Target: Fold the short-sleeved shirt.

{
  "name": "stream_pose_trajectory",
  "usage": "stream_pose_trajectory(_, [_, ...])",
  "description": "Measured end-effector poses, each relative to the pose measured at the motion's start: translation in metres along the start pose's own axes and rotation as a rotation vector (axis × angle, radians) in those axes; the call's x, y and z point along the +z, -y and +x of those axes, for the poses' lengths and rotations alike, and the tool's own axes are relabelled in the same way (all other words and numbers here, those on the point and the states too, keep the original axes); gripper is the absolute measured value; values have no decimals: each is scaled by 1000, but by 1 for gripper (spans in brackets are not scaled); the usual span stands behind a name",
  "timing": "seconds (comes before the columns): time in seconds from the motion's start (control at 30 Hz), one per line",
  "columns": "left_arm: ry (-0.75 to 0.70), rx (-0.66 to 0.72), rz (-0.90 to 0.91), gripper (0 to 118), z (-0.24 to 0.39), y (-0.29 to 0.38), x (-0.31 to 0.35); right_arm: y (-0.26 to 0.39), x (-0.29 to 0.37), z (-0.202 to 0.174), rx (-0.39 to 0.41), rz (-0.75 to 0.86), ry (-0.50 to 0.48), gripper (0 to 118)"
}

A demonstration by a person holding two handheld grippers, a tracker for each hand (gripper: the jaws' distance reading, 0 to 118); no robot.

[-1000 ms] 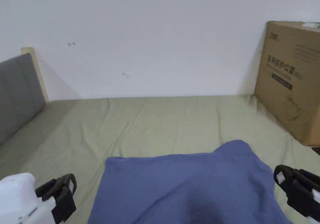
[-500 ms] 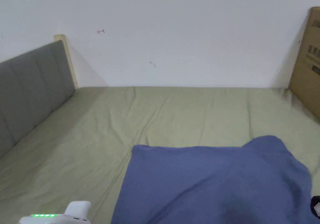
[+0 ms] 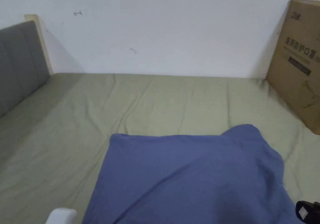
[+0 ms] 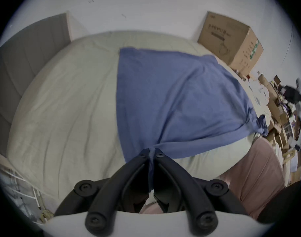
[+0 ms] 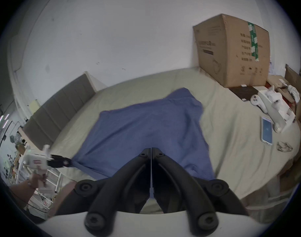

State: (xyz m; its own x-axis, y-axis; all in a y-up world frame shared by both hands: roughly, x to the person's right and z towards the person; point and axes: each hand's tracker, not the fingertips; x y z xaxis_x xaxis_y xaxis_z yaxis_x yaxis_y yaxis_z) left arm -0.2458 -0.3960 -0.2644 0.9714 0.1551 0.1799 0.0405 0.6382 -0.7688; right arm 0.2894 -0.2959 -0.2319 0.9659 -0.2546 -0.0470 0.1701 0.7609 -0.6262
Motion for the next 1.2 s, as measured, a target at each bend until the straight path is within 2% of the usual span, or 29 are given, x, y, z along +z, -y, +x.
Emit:
stream_pose_trajectory(0.03, [5, 10, 27, 2, 1, 0, 6, 3, -3, 9, -9, -37, 38, 38])
stream_pose_trajectory(0.07, [7, 8, 53, 2, 3, -1, 12, 6, -8, 20, -25, -98, 50, 99])
stream_pose_trajectory(0.1, [6, 0, 70, 2, 6, -3, 16, 10, -16, 31, -40, -173, 52, 118])
stream_pose_trajectory(0.17, [3, -17, 99, 2, 12, -1, 22, 25, -32, 53, -41, -348, 61, 117])
stream_pose_trajectory(0.2, [2, -19, 104, 2, 15, -4, 24, 27, -39, 65, -31, -355, 105, 117])
stream_pose_trajectory(0.27, [5, -14, 109, 2, 22, -6, 27, 33, -58, 77, 3, -496, 154, 117])
stream_pose_trajectory(0.33, [14, 4, 102, 2, 23, -8, 27, 64, -74, 91, 36, -571, 184, 117])
stream_pose_trajectory(0.4, [3, 11, 98, 2, 25, -8, 26, 74, -86, 105, 23, -591, 199, 111])
stream_pose_trajectory(0.43, [-5, 12, 93, 2, 25, -8, 26, 73, -86, 105, -1, -606, 192, 104])
stream_pose_trajectory(0.47, [-8, 12, 86, 2, 25, -7, 25, 74, -88, 110, -44, -633, 175, 83])
stream_pose_trajectory(0.53, [-17, 11, 67, 2, 26, -5, 24, 75, -87, 116, -117, -631, 96, 30])
stream_pose_trajectory(0.6, [-26, 7, 53, 2, 28, -2, 23, 71, -78, 109, -51, -591, 128, 14])
stream_pose_trajectory(0.63, [-27, 10, 46, 2, 29, -1, 23, 69, -75, 106, -10, -583, 138, 11])
stream_pose_trajectory(0.8, [-37, 9, 47, 2, 31, 1, 27, 62, -53, 102, -37, -553, 120, 7])
stream_pose_trajectory(0.9, [-45, 0, 66, 2, 35, -9, 33, 40, -33, 97, -81, -471, 66, 6])
stream_pose_trajectory(1.0, [-58, -25, 82, 2, 35, -31, 30, -3, -27, 86, -51, -434, 49, 6])
stream_pose_trajectory(1.1, [-67, -57, 84, 2, 31, -66, 15, -57, -46, 84, -57, -424, 36, 6])
stream_pose_trajectory(1.2, [-98, -97, 41, 2, 20, -106, -23, -107, -94, 89, -86, -422, 36, 6])
